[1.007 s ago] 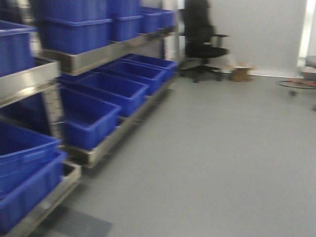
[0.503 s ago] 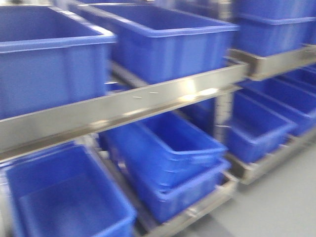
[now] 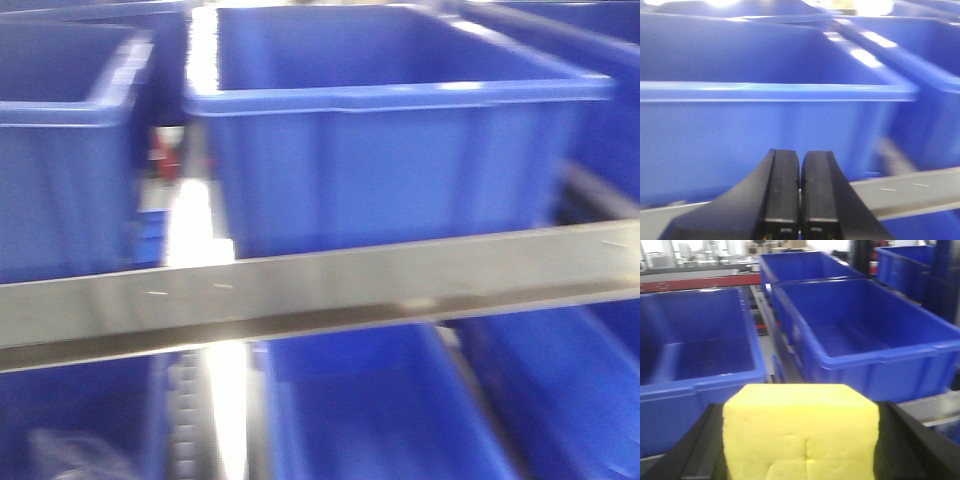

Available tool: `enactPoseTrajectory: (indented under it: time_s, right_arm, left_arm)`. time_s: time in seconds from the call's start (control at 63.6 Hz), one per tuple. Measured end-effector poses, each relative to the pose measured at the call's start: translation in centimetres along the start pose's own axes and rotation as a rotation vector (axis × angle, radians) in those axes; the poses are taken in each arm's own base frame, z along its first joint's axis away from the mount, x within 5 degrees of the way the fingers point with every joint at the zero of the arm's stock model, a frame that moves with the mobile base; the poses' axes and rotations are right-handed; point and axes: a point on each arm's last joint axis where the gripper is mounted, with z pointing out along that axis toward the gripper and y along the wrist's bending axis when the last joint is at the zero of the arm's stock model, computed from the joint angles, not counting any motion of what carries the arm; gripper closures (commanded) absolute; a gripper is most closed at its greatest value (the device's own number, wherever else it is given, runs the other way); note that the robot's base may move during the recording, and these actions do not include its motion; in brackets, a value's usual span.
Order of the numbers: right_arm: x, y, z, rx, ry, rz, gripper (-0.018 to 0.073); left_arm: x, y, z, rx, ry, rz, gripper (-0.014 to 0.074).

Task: Place yellow foam block on left shelf second layer
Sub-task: 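Drive the base to the shelf rack of blue bins, then extend the right gripper with the block into a blue bin on the shelf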

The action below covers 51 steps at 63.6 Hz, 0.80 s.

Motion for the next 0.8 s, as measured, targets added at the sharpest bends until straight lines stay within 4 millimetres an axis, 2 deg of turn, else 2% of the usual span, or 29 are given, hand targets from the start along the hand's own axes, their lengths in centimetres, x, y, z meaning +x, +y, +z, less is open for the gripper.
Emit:
enactPoseTrajectory:
  time_s: [0.802]
  right_arm:
    - [0.00, 0.00, 0.00, 0.000, 0.000, 0.000, 0.0260]
  left_arm:
    - [0.00, 0.00, 0.00, 0.000, 0.000, 0.000, 0.0460]
